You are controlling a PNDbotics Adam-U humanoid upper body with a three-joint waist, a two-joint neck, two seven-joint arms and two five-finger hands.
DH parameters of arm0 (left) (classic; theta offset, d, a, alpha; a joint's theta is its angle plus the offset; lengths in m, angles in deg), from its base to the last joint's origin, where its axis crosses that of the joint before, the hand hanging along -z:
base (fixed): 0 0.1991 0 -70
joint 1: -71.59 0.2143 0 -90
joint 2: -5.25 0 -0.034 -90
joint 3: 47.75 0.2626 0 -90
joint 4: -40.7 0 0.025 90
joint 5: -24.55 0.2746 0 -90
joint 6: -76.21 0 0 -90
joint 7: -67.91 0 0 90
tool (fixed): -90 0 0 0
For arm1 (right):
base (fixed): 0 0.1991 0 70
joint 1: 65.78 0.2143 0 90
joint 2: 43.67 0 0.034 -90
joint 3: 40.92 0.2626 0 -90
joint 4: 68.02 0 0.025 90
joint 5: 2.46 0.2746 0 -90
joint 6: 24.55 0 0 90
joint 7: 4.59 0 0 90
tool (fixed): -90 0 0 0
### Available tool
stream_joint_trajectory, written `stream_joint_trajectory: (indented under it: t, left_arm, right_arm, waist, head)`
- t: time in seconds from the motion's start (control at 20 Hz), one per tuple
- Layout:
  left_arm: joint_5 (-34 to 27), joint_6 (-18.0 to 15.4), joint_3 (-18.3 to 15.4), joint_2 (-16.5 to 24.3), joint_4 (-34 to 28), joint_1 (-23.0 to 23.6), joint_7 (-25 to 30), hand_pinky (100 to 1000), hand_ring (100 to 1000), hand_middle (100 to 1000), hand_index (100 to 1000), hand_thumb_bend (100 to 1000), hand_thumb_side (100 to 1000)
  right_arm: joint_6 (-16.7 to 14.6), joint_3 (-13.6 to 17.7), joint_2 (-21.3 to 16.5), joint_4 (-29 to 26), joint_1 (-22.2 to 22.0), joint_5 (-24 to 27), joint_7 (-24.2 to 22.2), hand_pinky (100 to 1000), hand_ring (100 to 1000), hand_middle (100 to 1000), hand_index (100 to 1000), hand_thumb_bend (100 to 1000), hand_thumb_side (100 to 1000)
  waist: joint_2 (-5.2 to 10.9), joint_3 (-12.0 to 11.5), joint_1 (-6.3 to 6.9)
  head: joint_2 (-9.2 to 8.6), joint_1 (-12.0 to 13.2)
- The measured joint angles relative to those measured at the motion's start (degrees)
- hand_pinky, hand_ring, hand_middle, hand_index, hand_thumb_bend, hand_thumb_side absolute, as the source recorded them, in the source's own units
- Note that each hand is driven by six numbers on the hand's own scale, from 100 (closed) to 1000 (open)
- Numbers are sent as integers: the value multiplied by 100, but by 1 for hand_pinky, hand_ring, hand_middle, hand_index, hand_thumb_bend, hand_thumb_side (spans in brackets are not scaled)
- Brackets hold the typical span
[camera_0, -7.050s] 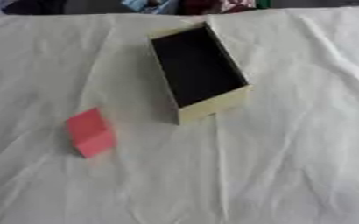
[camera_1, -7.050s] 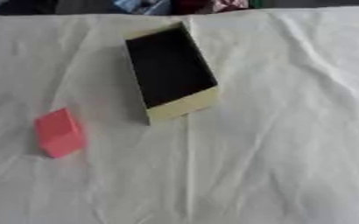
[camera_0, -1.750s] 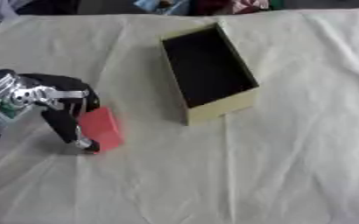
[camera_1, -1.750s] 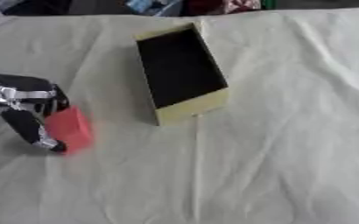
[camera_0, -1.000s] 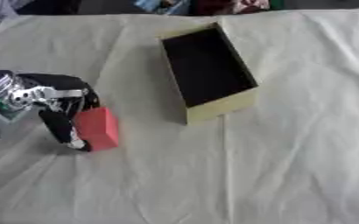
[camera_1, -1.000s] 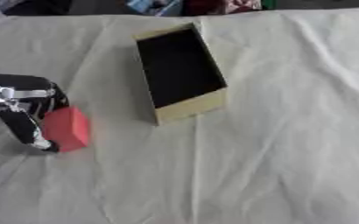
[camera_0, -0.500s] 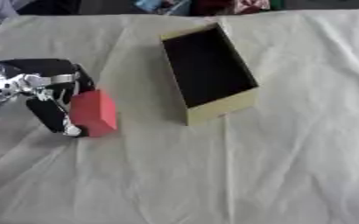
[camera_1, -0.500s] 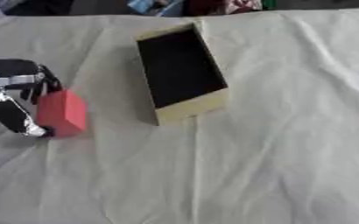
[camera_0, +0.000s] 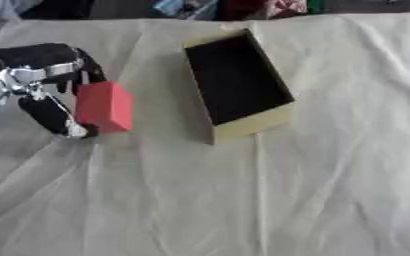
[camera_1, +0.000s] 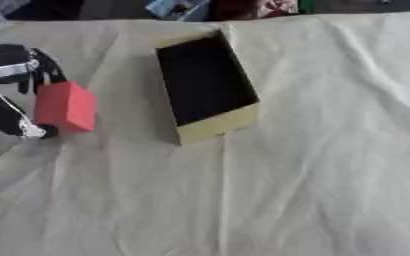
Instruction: Pick up objects on the table and place them in the box.
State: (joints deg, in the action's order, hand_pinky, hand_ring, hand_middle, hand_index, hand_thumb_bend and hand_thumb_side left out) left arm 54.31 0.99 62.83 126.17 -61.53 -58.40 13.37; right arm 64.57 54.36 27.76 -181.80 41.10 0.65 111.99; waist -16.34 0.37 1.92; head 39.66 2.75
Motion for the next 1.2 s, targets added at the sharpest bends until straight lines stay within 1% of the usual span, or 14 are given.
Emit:
stream_joint_trajectory:
  t: [0.15,0.35,0.5,0.6,0.8,1.0,1.2]
  left_arm:
    - [3,-94,-55,-58,44,-175,-233,488,529,572,510,187,103]
    - [7,-303,-97,-244,234,-512,-505,478,522,557,491,143,103]
    - [6,-512,-109,-434,525,-856,-676,477,522,556,488,121,107]
    - [25,-679,-112,-607,794,-1125,-782,472,519,553,485,100,113]
    - [75,-1071,-145,-1073,1484,-1651,-929,463,515,548,484,100,128]
    - [111,-1472,-228,-1534,2229,-2070,-899,464,516,550,490,100,136]
    - [191,-1826,-374,-1959,2845,-2385,-817,459,513,545,486,100,143]
  right_arm:
    - [-1,0,0,0,25,3,0,867,827,783,815,100,398]
    - [-8,0,0,0,33,10,3,866,827,783,815,100,397]
    - [-20,0,0,0,77,33,0,866,827,783,815,100,396]
    - [-29,-1,0,0,98,50,-5,866,827,783,815,100,396]
    - [-43,-10,-1,0,183,82,-21,865,827,783,814,100,394]
    - [-52,-40,-1,0,265,114,-52,865,826,783,814,100,393]
    - [-64,-45,-1,0,340,151,-81,865,826,782,814,100,392]
  waist:
    - [0,23,0]
    - [0,75,0]
    - [0,129,0]
    - [0,172,0]
    - [1,287,3]
    - [8,407,34]
    - [9,487,45]
  head:
    - [-5,2]
    - [-44,8]
    - [-45,15]
    - [-45,27]
    - [-43,68]
    - [-37,113]
    - [-31,151]
